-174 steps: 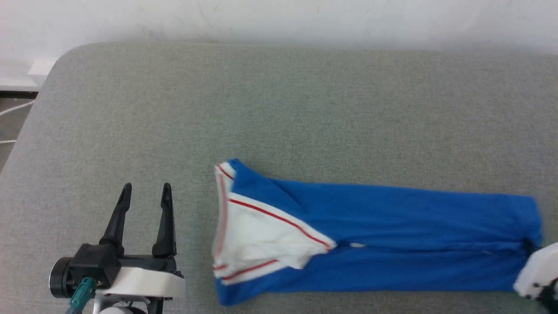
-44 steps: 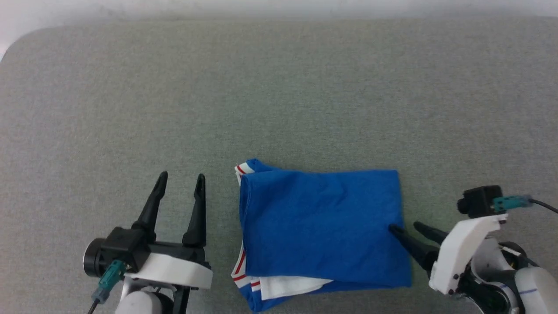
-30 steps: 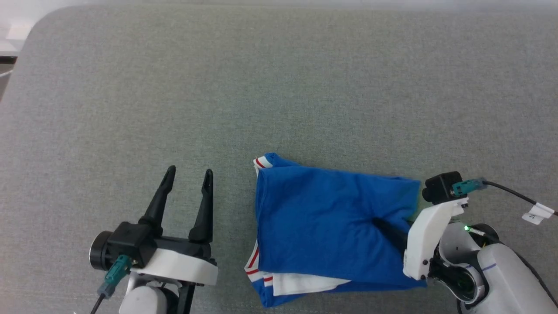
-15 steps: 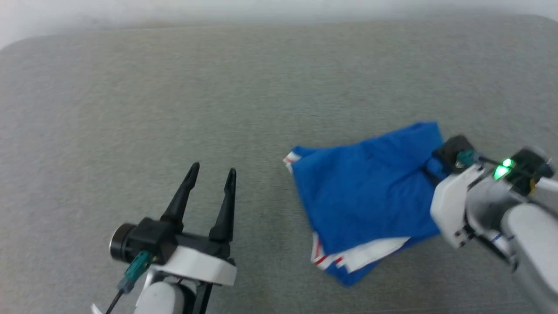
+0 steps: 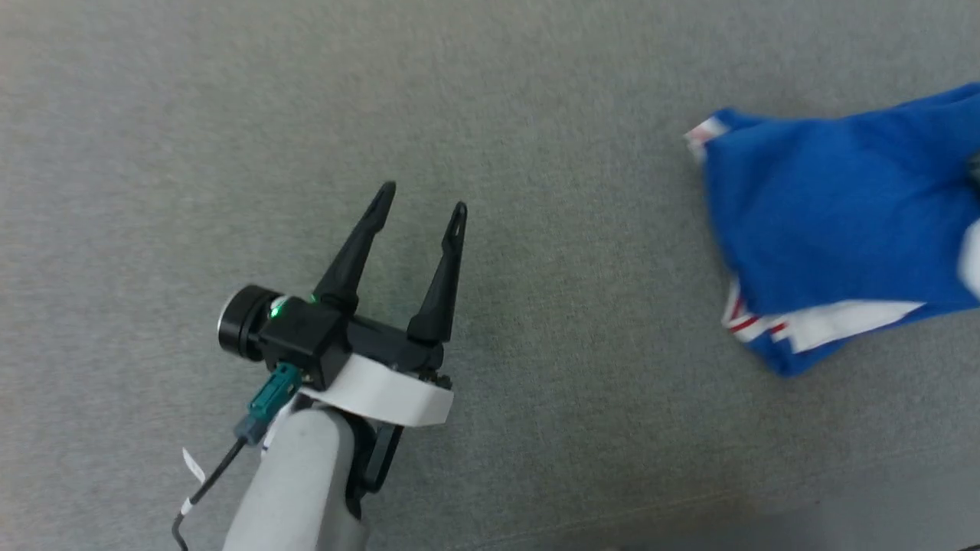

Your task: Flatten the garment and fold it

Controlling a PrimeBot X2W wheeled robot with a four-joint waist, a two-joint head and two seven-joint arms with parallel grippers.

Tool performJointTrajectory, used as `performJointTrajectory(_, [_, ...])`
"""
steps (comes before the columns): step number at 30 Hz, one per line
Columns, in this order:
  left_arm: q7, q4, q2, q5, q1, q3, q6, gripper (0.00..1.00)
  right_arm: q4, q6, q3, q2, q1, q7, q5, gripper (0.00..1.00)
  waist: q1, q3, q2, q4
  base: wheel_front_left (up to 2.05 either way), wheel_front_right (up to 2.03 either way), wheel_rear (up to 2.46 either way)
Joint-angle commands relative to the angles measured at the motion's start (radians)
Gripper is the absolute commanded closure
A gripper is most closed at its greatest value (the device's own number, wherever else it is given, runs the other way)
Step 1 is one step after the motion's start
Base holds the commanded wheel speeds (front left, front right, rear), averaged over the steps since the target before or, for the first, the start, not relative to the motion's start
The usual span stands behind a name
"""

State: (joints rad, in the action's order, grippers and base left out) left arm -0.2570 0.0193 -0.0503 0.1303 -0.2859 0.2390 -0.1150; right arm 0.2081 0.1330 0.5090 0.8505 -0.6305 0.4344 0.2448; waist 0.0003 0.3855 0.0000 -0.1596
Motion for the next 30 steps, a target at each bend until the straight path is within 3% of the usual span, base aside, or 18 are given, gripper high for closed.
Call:
performJointTrajectory(1, [-0.005, -0.006, 0.0, -0.009, -0.018, 0.003, -0.009, 0.0, 0.018, -0.002, -0.013, 0.014, -0.014, -0.019, -0.005, 1.0, -0.0003, 0.111, 0.0, -0.056, 0.0, 0.0, 0.0])
performJointTrajectory(10, [-0.005, -0.032, -0.004, -0.027, -0.074, 0.01, -0.014, 0.0, 0.257, -0.002, -0.192, 0.087, -0.016, -0.221, -0.08, 1.0, -0.0003, 0.212, 0.0, -0.009, 0.0, 0.0, 0.0])
performJointTrajectory(21, [-0.005, -0.039, -0.007, -0.028, -0.097, 0.013, -0.015, 0.0, 0.465, -0.002, -0.402, 0.065, -0.034, -0.374, -0.219, 1.0, -0.0003, 0.26, 0.0, 0.047, 0.0, 0.0, 0.0])
performJointTrajectory(22, [-0.005, -0.039, -0.007, -0.027, -0.097, 0.01, -0.015, 0.0, 0.473, -0.002, -0.414, 0.057, -0.038, -0.385, -0.229, 0.61, -0.0003, 0.258, 0.0, 0.049, 0.0, 0.0, 0.0])
performJointTrajectory(23, [-0.005, -0.037, -0.007, -0.025, -0.096, 0.008, -0.016, 0.0, 0.481, -0.002, -0.424, 0.05, -0.042, -0.392, -0.238, 0.0, -0.0003, 0.253, 0.0, 0.049, 0.0, 0.0, 0.0])
performJointTrajectory(30, [-0.005, -0.013, -0.006, -0.018, -0.059, -0.008, -0.016, 0.0, 0.488, -0.002, -0.45, 0.003, -0.051, -0.421, -0.299, 0.0, -0.0003, 0.135, 0.0, 0.042, 0.0, 0.0, 0.0])
